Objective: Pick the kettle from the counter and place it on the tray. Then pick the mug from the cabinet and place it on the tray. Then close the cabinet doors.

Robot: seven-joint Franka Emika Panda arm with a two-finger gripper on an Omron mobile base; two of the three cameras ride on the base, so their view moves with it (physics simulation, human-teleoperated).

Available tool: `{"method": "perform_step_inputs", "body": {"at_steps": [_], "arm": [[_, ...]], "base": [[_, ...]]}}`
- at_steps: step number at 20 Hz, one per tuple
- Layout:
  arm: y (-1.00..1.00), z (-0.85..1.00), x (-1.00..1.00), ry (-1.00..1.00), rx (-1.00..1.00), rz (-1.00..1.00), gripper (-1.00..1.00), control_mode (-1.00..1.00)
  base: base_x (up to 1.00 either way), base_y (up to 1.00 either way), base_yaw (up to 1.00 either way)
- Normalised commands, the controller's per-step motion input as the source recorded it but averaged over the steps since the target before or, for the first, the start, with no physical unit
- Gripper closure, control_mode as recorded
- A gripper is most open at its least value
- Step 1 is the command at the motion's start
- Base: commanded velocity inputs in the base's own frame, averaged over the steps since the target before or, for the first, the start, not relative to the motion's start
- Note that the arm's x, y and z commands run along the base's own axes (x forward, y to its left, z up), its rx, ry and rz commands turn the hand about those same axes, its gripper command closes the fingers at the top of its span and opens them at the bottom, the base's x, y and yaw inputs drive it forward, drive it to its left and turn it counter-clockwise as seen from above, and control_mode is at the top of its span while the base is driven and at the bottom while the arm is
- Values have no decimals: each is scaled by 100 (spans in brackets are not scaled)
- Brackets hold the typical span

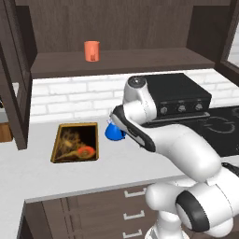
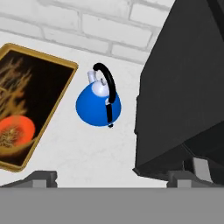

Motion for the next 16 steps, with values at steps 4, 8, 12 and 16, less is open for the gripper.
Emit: {"method": "perform_step_inputs", "body": {"at_steps": [4, 8, 12, 16], "arm": [[1, 0, 18, 0, 0, 0, -100, -100], [4, 0, 26, 0, 0, 0, -100, -100], [0, -1, 30, 0, 0, 0, -100, -100], [1, -9, 27, 0, 0, 0, -100, -100]], "base": [[0, 0, 0], [0, 0, 0], [0, 0, 0], [0, 0, 0]]}}
